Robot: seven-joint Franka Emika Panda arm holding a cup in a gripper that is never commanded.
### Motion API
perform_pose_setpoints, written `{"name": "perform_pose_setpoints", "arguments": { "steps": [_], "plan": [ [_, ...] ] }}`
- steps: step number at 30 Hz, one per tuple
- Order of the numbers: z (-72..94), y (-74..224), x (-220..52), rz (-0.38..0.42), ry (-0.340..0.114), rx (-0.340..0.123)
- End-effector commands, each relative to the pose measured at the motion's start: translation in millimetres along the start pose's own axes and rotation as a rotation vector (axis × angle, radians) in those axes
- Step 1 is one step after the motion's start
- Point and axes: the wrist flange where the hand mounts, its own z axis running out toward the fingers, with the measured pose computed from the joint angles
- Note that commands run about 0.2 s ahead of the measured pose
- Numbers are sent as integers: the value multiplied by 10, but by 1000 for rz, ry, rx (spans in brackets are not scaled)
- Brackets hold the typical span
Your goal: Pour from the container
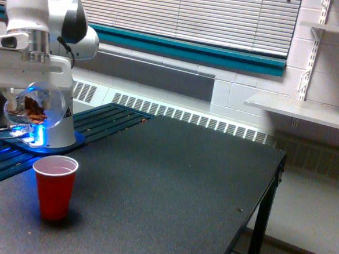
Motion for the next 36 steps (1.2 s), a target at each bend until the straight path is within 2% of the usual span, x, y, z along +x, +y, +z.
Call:
{"name": "perform_pose_setpoints", "arguments": {
  "steps": [1,20,30,36],
  "plan": [
    [73,40,-148,-30,-29,-18],
    [250,49,-313,-97,-70,-86],
    [351,-79,-358,-135,-89,-110],
    [382,-134,-333,-160,-89,-140]
  ]
}}
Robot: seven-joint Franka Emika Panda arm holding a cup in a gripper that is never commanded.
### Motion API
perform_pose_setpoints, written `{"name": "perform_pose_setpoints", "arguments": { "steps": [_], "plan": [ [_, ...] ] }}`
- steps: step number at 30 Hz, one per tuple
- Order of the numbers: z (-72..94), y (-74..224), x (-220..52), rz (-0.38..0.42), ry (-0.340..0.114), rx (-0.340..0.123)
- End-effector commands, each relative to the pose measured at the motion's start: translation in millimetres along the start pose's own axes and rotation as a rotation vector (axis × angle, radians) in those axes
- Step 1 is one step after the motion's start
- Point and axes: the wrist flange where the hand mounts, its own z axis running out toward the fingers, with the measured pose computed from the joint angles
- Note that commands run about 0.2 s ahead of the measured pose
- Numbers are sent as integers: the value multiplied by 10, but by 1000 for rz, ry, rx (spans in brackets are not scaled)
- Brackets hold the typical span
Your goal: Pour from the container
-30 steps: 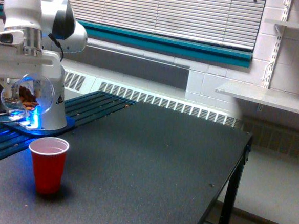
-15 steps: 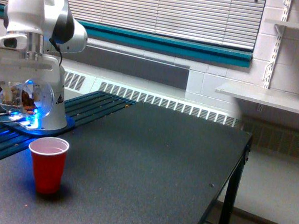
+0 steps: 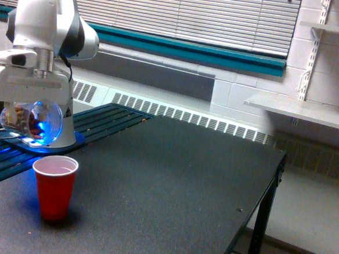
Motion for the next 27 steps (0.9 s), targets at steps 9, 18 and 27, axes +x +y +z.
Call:
{"name": "perform_pose_setpoints", "arguments": {
  "steps": [9,18,27],
  "plan": [
    [94,-123,10,-11,-12,-62],
    [98,-127,103,-13,-9,-101],
    [270,-486,120,-58,-22,-131]
  ]
}}
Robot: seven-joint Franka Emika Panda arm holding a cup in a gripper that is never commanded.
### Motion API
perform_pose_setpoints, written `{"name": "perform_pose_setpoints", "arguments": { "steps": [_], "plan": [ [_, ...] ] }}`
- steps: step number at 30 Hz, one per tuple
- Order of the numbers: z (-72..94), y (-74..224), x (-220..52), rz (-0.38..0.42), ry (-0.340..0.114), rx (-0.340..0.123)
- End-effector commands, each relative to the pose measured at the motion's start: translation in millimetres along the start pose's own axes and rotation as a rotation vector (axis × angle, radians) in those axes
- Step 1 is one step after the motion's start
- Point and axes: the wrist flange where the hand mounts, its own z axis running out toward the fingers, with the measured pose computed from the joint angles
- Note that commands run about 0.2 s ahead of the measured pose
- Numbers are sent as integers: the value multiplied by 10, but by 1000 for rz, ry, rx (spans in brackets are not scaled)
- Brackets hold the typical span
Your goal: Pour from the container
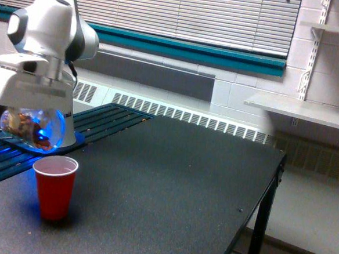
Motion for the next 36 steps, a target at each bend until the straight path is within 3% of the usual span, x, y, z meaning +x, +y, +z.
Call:
{"name": "perform_pose_setpoints", "arguments": {
  "steps": [1,16,36],
  "plan": [
    [95,-266,-7,13,-14,-15],
    [112,-308,93,-11,3,-35],
    [103,-93,173,13,12,-56]
  ]
}}
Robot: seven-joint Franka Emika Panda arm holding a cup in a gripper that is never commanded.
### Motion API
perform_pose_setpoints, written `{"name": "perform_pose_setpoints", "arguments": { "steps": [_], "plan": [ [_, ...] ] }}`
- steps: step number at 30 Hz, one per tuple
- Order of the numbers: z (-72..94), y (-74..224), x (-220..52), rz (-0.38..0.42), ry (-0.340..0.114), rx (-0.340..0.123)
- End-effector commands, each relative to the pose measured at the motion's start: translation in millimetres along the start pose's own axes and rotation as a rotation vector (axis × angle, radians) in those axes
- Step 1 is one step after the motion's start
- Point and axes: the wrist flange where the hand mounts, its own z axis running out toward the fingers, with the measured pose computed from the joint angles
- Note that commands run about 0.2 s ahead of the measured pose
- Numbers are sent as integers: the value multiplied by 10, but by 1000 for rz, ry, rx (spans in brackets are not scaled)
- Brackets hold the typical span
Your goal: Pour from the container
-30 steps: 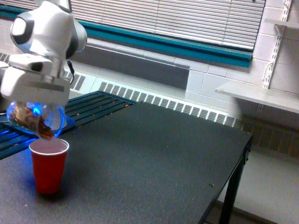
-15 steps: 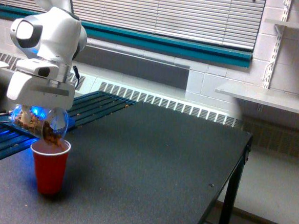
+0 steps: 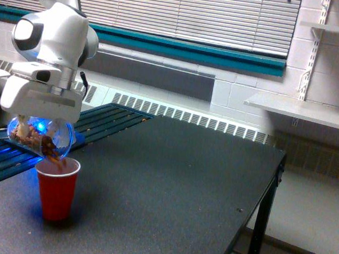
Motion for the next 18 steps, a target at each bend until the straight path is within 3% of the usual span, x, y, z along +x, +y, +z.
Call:
{"name": "perform_pose_setpoints", "arguments": {
  "steps": [1,18],
  "plan": [
    [13,96,-3,4,1,-15],
    [-95,155,111,-37,9,-35]
  ]
}}
